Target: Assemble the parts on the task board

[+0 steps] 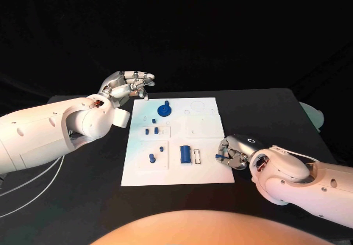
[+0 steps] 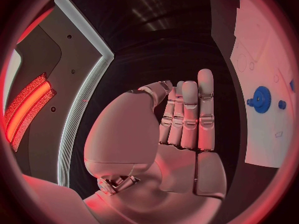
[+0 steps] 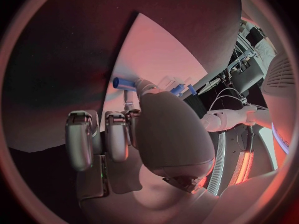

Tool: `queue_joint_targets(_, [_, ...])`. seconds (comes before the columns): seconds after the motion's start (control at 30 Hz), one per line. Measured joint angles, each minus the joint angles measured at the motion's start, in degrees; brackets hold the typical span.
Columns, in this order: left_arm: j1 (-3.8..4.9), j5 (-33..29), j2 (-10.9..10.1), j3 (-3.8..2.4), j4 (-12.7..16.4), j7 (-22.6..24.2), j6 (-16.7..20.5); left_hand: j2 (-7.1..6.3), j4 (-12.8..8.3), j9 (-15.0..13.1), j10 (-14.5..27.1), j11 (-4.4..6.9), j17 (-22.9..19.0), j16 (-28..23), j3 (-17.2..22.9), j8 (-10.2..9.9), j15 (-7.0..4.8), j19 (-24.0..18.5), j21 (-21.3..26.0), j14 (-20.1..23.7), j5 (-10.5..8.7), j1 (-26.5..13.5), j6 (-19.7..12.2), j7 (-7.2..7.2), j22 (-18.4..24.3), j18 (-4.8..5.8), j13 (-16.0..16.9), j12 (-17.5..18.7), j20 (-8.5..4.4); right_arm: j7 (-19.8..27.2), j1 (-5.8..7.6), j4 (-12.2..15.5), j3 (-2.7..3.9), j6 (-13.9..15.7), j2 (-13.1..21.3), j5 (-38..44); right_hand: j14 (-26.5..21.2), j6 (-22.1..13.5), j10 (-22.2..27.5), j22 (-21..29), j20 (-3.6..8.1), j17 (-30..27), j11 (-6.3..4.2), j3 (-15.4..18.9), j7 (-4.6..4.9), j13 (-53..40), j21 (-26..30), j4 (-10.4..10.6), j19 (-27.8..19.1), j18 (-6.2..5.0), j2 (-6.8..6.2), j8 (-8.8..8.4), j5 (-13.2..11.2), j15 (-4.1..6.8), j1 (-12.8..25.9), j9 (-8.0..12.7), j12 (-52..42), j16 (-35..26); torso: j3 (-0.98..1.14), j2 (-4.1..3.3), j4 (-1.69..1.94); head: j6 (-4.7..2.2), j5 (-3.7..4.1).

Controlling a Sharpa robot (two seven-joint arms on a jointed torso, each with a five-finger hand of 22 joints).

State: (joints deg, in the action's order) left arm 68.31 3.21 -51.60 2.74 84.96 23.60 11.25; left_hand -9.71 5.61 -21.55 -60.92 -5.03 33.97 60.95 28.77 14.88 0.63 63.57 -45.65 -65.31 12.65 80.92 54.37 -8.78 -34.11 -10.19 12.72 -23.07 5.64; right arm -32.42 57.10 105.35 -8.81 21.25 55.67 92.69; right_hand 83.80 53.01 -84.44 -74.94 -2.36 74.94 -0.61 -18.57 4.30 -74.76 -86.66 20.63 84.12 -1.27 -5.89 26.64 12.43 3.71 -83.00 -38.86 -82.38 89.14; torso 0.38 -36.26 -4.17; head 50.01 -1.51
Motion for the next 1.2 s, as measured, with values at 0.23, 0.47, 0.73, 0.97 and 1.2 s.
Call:
queue_joint_targets(0.23, [0.00,0.00,0.01,0.00,0.02,-0.05,0.00,0.00,0.00,0.00,0.21,0.21,0.00,0.00,0.00,0.00,0.21,0.00,0.00,0.21,0.00,0.00,0.00,0.00,0.00,0.00,0.00,0.00,0.00,-0.60,0.04,0.87,-0.17,1.90,-0.21,-1.96,0.22,-0.02,0.21,0.00,0.21,-0.01,0.21,-4.47,0.03,-0.20,0.00,-1.21,-0.21,0.01,-1.75,1.54,0.67,0.21,5.29,-1.07,0.00,0.00,-0.06,0.01,0.03,0.00,0.08])
queue_joint_targets(0.47, [0.00,0.00,0.03,0.00,0.07,-0.08,0.00,0.00,0.17,0.00,0.21,0.21,0.00,0.00,0.17,0.00,0.21,0.00,0.00,0.21,0.00,0.00,0.00,0.00,0.00,0.00,-0.01,0.00,0.00,-0.65,0.92,1.30,0.05,4.67,-1.48,-4.90,0.22,-0.14,0.21,0.01,0.21,-0.01,0.21,-6.34,0.14,-0.20,0.01,-2.63,-0.21,0.01,-2.11,1.74,0.90,0.21,5.97,-1.07,0.00,0.00,-0.14,0.01,0.11,0.00,0.04])
queue_joint_targets(0.73, [0.00,-0.01,0.02,0.00,0.17,-0.12,0.01,0.00,0.17,0.00,0.21,0.21,0.01,0.00,0.17,0.00,0.21,0.00,0.00,0.21,0.00,0.00,0.00,0.00,-0.01,0.00,0.04,0.00,0.00,-0.49,1.28,1.00,0.11,7.46,-4.04,-9.66,0.22,-0.51,0.20,0.02,0.21,-0.02,0.21,-6.90,0.08,-0.19,0.01,-3.20,-0.21,0.01,-2.28,1.74,1.13,0.21,6.72,-1.10,0.00,0.00,-0.14,-0.03,0.12,0.00,-0.10])
queue_joint_targets(0.97, [0.00,-0.01,0.06,0.00,0.29,-0.15,0.00,0.00,0.17,0.00,0.21,0.21,0.01,0.00,0.17,0.00,0.20,0.00,0.00,0.21,0.00,0.00,0.00,0.00,-0.01,0.00,0.04,0.00,0.00,-0.33,1.51,-0.49,0.16,8.59,-6.62,-13.82,0.22,-0.50,0.20,0.02,0.21,-0.02,0.21,-8.05,0.08,-0.19,0.01,-4.12,-0.21,0.01,-2.20,1.73,1.54,0.21,8.15,-1.13,0.00,0.00,-0.13,-0.03,0.12,0.00,-0.07])
queue_joint_targets(1.2, [0.01,-0.01,0.12,0.00,0.34,-0.19,0.00,0.00,0.17,0.00,0.21,0.21,0.01,0.00,0.17,0.00,0.20,0.00,0.00,0.21,0.00,0.00,0.00,0.00,0.03,0.00,0.04,0.00,0.00,-0.22,1.55,-2.41,0.17,8.20,-8.55,-16.77,0.22,-0.50,0.31,0.03,0.21,-0.02,0.10,-13.95,0.08,-0.18,0.01,-8.82,-0.21,0.01,-2.57,2.16,3.00,0.21,14.10,-1.14,-0.48,0.00,-0.08,-0.03,0.09,0.00,-0.14])
